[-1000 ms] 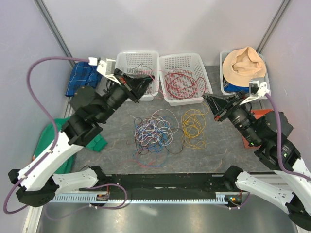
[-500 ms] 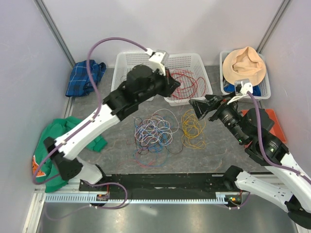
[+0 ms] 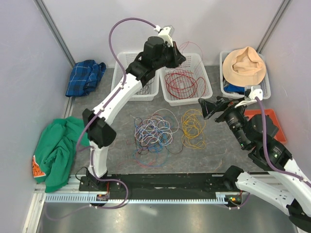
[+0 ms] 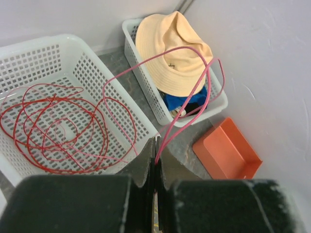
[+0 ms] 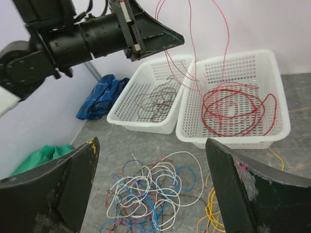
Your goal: Untangle the cables
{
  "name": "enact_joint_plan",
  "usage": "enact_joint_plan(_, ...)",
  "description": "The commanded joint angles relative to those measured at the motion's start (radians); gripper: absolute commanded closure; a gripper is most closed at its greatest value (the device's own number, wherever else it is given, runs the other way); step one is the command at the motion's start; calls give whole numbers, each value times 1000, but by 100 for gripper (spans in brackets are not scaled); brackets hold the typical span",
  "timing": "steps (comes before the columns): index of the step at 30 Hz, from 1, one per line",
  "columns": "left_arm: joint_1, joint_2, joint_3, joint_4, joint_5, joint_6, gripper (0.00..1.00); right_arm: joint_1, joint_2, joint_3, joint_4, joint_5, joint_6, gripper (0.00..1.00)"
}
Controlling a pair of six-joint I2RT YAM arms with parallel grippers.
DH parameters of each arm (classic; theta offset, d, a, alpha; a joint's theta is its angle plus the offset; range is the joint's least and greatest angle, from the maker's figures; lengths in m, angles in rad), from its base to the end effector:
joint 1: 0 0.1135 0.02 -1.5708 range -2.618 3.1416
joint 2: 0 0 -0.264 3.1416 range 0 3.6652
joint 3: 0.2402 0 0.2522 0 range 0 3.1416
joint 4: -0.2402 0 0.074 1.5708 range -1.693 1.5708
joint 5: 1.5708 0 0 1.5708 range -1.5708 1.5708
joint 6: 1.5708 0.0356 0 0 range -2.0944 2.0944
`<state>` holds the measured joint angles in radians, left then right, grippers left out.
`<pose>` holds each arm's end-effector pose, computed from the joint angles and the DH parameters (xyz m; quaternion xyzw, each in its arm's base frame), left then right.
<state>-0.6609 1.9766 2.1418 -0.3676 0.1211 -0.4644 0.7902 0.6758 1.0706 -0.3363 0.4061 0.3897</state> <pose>0.3629 -0.2876 0.4335 0.1139 0.7660 -0.3762 0.5086 0.0970 0.0779 0.4345 0.0101 0.6878 0.2814 0.6691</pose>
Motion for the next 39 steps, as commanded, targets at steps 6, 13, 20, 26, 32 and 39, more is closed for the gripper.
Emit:
enact_joint_plan(6, 92, 413, 377, 1, 136, -134, 98, 4, -28, -106, -30, 65, 60, 2)
enact_joint_plan(13, 109, 420, 337, 19, 141, -148, 0, 4, -41, -121, -38, 118, 32, 2)
enact_joint_plan(20, 93, 109, 68, 70, 11, -63, 0, 4, -12, -159, -4, 88, 57, 2)
enact_joint_plan(26, -23, -318, -515, 271, -84, -40, 0, 4, -28, -261, 20, 56, 107, 2)
enact_joint_plan(32, -279, -473, -958, 392, -273, -88, 0, 4, -82, -331, 6, 74, 136, 2)
enact_joint_plan(39, -379, -411, -1137, 553, -328, -177, 0, 4, -172, -347, -58, 126, 172, 2)
